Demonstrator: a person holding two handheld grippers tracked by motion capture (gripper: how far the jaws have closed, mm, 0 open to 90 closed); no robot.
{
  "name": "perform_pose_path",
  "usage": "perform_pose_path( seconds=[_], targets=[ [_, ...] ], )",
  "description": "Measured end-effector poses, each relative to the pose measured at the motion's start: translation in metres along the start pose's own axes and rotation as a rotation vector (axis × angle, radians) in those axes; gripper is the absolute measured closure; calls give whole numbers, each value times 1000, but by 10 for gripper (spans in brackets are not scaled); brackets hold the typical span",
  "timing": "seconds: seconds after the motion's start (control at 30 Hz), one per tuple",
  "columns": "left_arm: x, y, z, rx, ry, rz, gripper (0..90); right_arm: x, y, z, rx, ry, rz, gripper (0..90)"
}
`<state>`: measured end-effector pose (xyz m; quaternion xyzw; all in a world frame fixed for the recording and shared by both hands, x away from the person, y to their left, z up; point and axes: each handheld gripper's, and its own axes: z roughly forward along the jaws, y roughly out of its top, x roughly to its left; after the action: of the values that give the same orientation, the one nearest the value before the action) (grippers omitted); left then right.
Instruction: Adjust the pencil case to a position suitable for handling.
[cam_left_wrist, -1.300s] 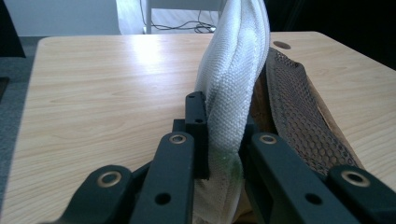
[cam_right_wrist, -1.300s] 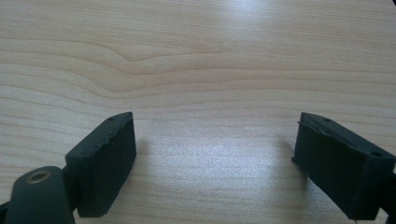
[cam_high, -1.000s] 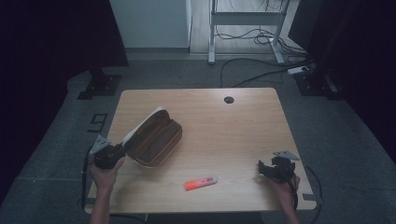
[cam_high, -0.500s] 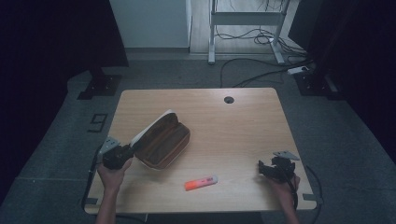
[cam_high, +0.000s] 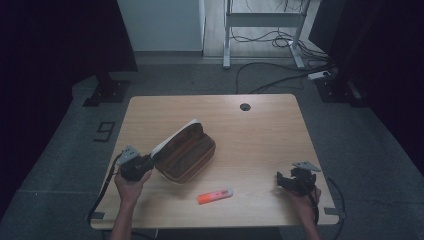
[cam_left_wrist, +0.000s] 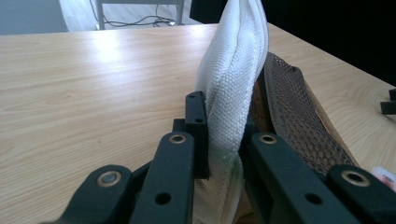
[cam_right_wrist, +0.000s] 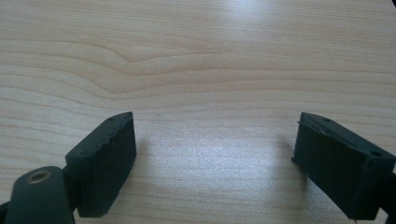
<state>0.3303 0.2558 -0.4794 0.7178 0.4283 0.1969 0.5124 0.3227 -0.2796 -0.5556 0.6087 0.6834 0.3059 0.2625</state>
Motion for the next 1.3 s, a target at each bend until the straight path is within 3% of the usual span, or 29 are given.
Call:
perform_pose_path(
  seconds=[0.33,0.63,0.83,0.97,1.13,1.3],
  targets=[
    [-7,-8,19,31,-23,15,832,0,0,0,0,-1,0,124],
    [-3,-14,27,53,-20,24,829,0,0,0,0,-1,0,124],
    [0,-22,31,94,6,58,793,0,0,0,0,-1,0,124],
    [1,-27,32,103,12,57,753,0,0,0,0,-1,0,124],
    [0,-27,31,95,10,54,684,0,0,0,0,-1,0,124],
    [-1,-27,27,100,34,52,436,0,0,0,0,-1,0,124]
  ],
)
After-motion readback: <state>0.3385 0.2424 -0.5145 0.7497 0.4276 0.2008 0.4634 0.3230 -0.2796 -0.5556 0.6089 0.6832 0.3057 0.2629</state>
